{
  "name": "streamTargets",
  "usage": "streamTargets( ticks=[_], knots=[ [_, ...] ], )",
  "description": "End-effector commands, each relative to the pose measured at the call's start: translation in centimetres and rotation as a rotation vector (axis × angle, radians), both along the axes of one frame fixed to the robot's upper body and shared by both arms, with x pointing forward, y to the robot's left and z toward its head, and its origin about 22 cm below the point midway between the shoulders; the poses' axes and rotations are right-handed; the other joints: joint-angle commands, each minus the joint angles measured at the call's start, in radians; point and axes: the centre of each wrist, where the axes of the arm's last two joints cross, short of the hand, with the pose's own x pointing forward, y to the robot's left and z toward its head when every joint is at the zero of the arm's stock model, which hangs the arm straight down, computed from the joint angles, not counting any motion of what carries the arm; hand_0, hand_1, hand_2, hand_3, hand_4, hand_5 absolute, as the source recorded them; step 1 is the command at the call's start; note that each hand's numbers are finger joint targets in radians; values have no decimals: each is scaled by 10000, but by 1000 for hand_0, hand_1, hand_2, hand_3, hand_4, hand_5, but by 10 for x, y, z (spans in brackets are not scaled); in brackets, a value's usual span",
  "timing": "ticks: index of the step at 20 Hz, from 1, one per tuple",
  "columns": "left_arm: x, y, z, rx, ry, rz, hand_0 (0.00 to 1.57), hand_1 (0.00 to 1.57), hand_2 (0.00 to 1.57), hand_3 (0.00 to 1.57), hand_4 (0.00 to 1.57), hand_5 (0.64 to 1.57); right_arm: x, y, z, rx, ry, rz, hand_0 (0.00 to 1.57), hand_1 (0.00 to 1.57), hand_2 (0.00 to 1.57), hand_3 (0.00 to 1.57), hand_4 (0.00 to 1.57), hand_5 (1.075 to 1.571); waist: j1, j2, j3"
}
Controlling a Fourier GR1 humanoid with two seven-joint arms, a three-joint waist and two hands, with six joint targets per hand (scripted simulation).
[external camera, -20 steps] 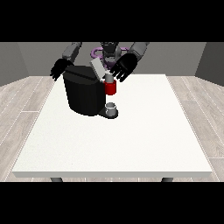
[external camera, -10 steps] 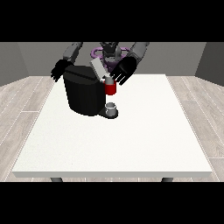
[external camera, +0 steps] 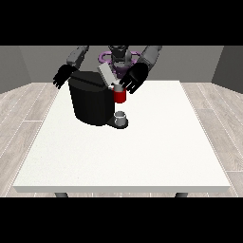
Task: Insert the coffee pod into the coffee machine and close the lid
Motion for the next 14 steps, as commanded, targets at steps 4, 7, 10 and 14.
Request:
streamTargets(
  ticks=[4,7,10,14],
  knots=[
    [1,3,3,406,-59,371,1118,1118,1158,990,442,1571,-6,8,-4,-123,0,208,0,0,0,0,431,1571,-302,34,-9],
    [-4,23,-17,622,-153,13,1056,1056,1108,937,393,1571,-2,8,12,188,-169,73,0,0,0,0,463,1571,29,-22,-13],
    [0,5,-6,552,227,249,1058,1058,1125,961,367,1571,-6,12,-5,26,54,238,0,0,0,0,459,1571,-48,-204,-8],
    [-4,19,-13,663,-155,-55,1066,1066,1115,928,371,1571,-10,-6,-12,58,32,-86,0,0,0,0,411,1571,93,-27,-9]
  ],
)
